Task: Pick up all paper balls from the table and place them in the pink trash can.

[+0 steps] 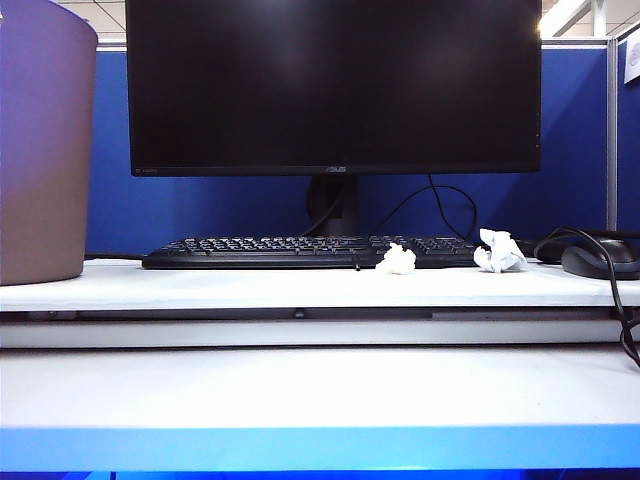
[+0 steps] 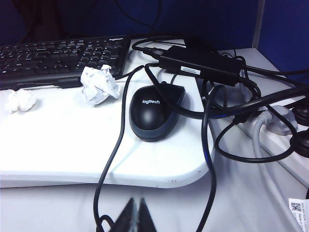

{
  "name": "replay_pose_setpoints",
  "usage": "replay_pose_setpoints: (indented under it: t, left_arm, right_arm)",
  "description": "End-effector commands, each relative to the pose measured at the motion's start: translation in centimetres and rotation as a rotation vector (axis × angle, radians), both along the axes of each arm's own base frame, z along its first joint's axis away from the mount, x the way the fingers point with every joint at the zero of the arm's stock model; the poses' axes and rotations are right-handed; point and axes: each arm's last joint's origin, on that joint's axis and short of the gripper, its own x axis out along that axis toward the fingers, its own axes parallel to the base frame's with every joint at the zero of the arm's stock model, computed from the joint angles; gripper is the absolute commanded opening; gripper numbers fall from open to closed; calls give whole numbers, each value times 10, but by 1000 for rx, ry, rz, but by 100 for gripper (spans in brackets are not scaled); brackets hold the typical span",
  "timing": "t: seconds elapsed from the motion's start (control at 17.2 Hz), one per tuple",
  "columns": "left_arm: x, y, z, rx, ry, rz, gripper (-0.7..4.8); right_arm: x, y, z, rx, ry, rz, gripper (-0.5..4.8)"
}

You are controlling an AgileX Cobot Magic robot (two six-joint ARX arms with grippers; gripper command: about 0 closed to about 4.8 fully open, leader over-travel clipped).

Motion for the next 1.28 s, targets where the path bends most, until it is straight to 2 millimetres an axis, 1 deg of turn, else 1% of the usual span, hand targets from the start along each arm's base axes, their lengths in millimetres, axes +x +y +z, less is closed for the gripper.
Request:
replay_pose_setpoints:
  t: [0.06, 0.17, 0.47, 0.7, 0.82, 0.87, 0.99, 1.05, 1.11, 1.17, 1.28]
  left_arm:
    - [-11, 19, 1, 65, 19, 110, -6]
    - [-15, 29, 0, 115, 40, 185, -6]
    - [-21, 37, -1, 211, 51, 355, -6]
    - [-20, 53, -2, 251, 74, 498, -6]
    - [-20, 65, -4, 257, 100, 556, -5]
    - [-20, 68, -5, 257, 116, 555, 15]
    - [-20, 69, -6, 259, 124, 556, 159]
    - [-20, 69, -5, 258, 119, 556, 214]
    - [-20, 69, -5, 257, 116, 554, 245]
    - [-19, 69, -5, 255, 111, 538, 313]
    - [-19, 69, -3, 246, 97, 536, 475]
  right_arm:
    - [0, 0, 1, -3, -13, -1, -5]
    - [0, 0, 1, -3, -14, 0, -5]
    - [0, 0, 1, -3, -13, -1, -5]
    - [0, 0, 1, -3, -13, -1, -5]
    - [0, 0, 1, -3, -13, -1, -5]
    - [0, 0, 1, -3, -13, -1, -5]
    - [0, 0, 1, -3, -13, -1, -5]
    - [0, 0, 1, -3, -13, -1, -5]
    - [0, 0, 1, -3, -13, -1, -5]
    - [0, 0, 1, -3, -13, 0, -5]
    - [0, 0, 1, -3, -13, -1, -5]
